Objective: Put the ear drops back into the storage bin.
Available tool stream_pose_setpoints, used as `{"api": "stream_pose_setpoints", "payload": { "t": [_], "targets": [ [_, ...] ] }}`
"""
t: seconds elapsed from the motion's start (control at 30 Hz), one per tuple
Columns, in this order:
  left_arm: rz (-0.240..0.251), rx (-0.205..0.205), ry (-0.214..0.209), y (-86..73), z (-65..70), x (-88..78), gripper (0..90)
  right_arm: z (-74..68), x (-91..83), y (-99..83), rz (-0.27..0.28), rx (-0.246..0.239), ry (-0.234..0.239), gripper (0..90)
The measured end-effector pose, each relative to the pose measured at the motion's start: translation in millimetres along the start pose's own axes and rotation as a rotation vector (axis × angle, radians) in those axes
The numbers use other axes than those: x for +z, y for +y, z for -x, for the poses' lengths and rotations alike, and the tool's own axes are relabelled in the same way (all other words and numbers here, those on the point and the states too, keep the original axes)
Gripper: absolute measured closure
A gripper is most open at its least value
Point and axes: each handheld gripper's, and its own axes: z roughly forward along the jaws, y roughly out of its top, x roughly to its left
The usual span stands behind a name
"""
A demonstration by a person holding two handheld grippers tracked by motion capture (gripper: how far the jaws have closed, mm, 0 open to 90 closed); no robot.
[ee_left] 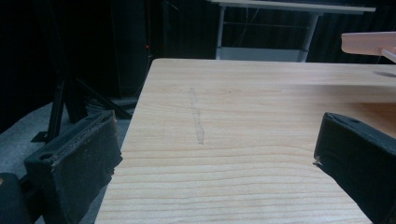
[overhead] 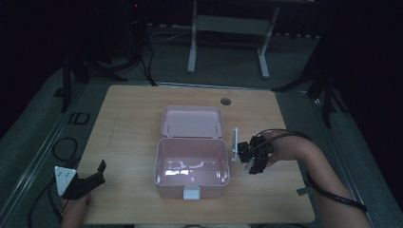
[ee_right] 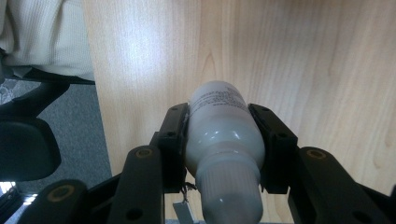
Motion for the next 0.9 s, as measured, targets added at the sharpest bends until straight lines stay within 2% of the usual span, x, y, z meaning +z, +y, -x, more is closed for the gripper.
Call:
{"api": "stream_pose_setpoints", "payload": {
  "t": [0.27, 0.43, 0.63, 0.9],
  "targets": [
    [0.0, -0.002, 0.0, 0.0, -0.1, 0.0, 0.5, -2.1, -21.9, 6.1, 0.003, -0.002, -0.019, 59.8],
    [-0.002, 0.0, 0.001, 0.1, -0.1, 0.1, 0.5, -2.1, -27.1, 8.1, -0.005, 0.001, -0.03, 59.9],
    [0.0, -0.004, -0.001, 0.1, -0.3, 0.0, 0.5, -3.8, -33.0, 16.9, 0.034, -0.02, -0.025, 59.9],
    [-0.004, -0.003, 0.0, 0.2, -0.2, 0.3, 0.5, -3.6, -36.9, 30.5, 0.037, -0.038, -0.028, 59.9]
  ]
}}
